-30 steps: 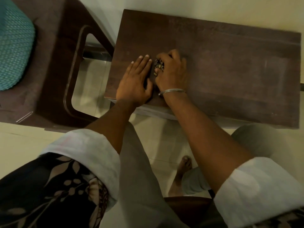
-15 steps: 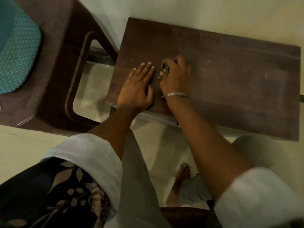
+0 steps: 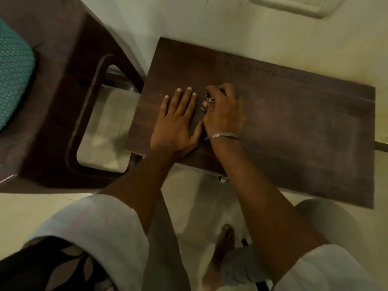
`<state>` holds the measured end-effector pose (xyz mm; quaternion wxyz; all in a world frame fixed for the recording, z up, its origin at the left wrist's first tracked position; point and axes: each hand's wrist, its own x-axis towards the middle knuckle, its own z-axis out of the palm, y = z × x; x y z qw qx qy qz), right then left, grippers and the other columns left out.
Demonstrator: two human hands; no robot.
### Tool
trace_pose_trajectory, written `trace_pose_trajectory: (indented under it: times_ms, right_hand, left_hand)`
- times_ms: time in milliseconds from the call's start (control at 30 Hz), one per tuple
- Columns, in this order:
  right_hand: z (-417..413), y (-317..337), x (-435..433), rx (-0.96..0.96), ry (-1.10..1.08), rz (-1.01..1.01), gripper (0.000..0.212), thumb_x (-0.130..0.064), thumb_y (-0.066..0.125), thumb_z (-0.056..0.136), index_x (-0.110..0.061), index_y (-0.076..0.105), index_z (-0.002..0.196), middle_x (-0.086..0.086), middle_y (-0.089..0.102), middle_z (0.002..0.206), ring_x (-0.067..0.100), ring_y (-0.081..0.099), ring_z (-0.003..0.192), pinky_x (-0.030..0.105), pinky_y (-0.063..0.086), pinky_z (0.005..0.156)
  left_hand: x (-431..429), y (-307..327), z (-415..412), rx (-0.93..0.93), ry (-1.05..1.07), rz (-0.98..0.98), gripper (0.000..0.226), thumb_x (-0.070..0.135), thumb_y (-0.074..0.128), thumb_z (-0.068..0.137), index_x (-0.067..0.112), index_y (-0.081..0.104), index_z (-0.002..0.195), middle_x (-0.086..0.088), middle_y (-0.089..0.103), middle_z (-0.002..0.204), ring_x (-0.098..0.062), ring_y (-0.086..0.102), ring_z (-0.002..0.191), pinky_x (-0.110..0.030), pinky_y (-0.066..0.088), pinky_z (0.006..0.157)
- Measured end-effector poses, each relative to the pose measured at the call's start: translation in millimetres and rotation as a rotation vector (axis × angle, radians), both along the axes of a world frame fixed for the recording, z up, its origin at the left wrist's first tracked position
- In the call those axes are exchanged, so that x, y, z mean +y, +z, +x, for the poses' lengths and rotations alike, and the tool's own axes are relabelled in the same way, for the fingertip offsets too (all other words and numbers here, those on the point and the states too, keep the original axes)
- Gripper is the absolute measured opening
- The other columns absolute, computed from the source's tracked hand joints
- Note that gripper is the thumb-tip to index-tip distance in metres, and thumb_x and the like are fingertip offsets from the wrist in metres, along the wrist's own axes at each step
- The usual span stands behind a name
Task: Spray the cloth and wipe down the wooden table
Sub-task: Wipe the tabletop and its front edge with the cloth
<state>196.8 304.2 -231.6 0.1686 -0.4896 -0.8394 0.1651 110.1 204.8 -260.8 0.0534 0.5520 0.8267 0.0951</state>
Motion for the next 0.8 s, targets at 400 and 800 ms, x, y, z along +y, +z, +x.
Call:
trace_pose_trajectory:
  times_ms: [400,800]
  right_hand:
    - [-31,-3,59,-0.05,0.02,0.036,0.045,-0.008,0.062,0.081,-0.03,0.061,0.121,0.002,0.052,0.13,0.033,0.055,0.099,0.032,0.042,0.075]
    - [-45,5,92,-0.074,0.046,0.072,0.043,-0.009,0.063,0.082,-0.028,0.063,0.121,0.003,0.057,0.126,0.034,0.056,0.103,0.032,0.045,0.075]
  left_hand:
    - [0,-2,0,0.0,0.007,0.005,0.073,0.057,0.027,0.103,0.015,0.018,0.162,-0.004,0.013,0.17,-0.021,0.003,0.158,-0.046,0.003,0.128]
    - [0,-1,3,-0.014,0.014,0.012,0.074,0.057,0.032,0.102,0.015,0.019,0.162,-0.003,0.012,0.17,-0.019,0.002,0.158,-0.044,0.001,0.128]
